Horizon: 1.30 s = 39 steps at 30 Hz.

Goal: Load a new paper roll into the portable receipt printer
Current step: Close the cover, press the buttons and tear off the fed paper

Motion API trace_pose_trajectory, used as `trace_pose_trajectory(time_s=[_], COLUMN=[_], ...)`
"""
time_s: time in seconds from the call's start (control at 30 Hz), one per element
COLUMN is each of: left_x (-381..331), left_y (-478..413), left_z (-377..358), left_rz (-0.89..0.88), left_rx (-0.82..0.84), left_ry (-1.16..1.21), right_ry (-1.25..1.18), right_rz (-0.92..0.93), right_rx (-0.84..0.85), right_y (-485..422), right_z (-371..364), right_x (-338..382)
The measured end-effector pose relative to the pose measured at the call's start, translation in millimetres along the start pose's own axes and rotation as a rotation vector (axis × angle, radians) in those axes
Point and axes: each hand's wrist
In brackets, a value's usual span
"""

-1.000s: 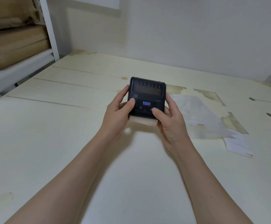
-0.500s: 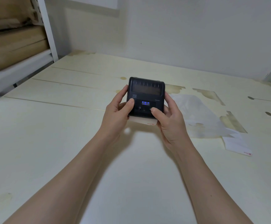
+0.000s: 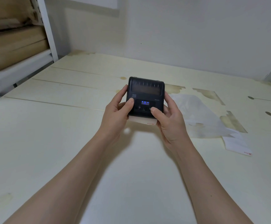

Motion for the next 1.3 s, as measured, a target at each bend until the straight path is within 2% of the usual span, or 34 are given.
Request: trace_pose_trajectory(time_s=[0.27, 0.43, 0.8, 1.17, 1.3], left_x=[-1.8, -1.0, 5.4, 11.6, 12.2], left_y=[-2.5, -6.2, -12.8, -13.7, -13.5], left_z=[3.7, 6.2, 21.9, 23.6, 21.7], left_rz=[0.019, 0.074, 0.101, 0.117, 0.087], left_rx=[-0.063, -0.081, -0.278, -0.265, -0.258], left_ry=[0.001, 0.075, 0.061, -0.165, -0.365], right_ry=[-0.009, 0.098, 0.251, 0.288, 0.34], right_rz=[-0.015, -0.013, -0.104, -0.167, -0.144], right_rx=[0.005, -0.016, -0.102, -0.16, -0.173], right_y=[2.5, 3.6, 4.3, 8.3, 9.5], right_z=[-5.7, -7.0, -11.0, -7.9, -8.0], right_x=[10.2, 9.0, 3.0, 4.2, 4.6])
Point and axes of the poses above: each hand's wrist, its own y-axis away from the middle knuckle, its own z-axis out of the back of the hand, x = y × z, and after that the axes turned 9 degrees about y, right-handed
